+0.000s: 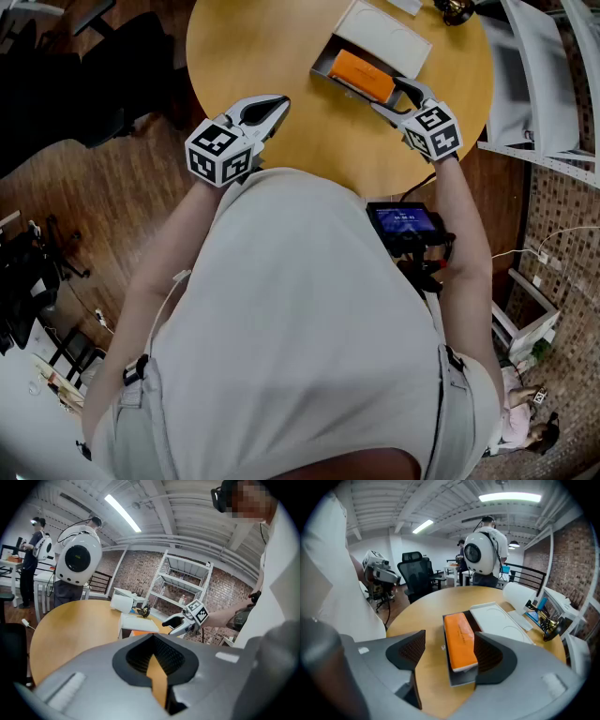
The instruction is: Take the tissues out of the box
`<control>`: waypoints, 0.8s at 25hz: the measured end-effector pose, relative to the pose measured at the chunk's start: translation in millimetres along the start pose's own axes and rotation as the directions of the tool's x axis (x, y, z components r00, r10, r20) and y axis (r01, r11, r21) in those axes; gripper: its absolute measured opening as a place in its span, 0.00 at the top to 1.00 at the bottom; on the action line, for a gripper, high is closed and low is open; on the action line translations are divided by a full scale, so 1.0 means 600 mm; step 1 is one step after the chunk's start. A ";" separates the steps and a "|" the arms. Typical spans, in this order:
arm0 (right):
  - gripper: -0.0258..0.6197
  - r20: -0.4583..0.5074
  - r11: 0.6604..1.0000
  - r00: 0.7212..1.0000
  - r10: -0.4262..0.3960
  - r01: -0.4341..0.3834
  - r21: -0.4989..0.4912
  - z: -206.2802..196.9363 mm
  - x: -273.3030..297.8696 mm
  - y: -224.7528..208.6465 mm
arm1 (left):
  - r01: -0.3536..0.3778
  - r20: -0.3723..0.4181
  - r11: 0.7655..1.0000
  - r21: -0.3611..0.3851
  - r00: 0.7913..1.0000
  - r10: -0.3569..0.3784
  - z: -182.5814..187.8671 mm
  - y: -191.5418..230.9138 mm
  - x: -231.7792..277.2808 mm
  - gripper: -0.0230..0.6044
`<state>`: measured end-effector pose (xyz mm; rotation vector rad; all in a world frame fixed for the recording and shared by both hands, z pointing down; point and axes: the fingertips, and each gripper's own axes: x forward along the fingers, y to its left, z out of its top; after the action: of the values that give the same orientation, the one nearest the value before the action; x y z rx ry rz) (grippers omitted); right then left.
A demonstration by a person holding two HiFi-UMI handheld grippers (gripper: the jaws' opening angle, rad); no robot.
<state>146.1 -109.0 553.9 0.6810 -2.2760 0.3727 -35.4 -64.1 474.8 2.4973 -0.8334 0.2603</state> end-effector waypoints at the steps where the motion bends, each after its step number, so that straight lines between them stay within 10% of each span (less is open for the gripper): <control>1: 0.47 -0.041 1.000 0.999 -0.004 0.004 -0.003 -0.009 0.008 -0.013 | -0.007 0.001 1.000 -0.002 1.000 0.007 0.000 0.000 -0.002 0.96; 12: 0.35 -0.352 0.995 0.932 0.083 -0.100 -0.028 -0.085 0.105 -0.082 | -0.153 0.016 0.986 -0.065 0.988 0.155 -0.014 0.000 -0.045 0.96; 20: 0.45 -0.435 0.990 0.897 0.082 -0.122 -0.065 -0.096 0.109 -0.101 | -0.193 0.021 0.978 -0.082 0.981 0.195 -0.019 -0.002 -0.055 0.96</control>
<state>173.5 -156.4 645.0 0.3850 -1.8930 0.4211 -61.3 -40.8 473.3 2.3524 -1.0802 0.2525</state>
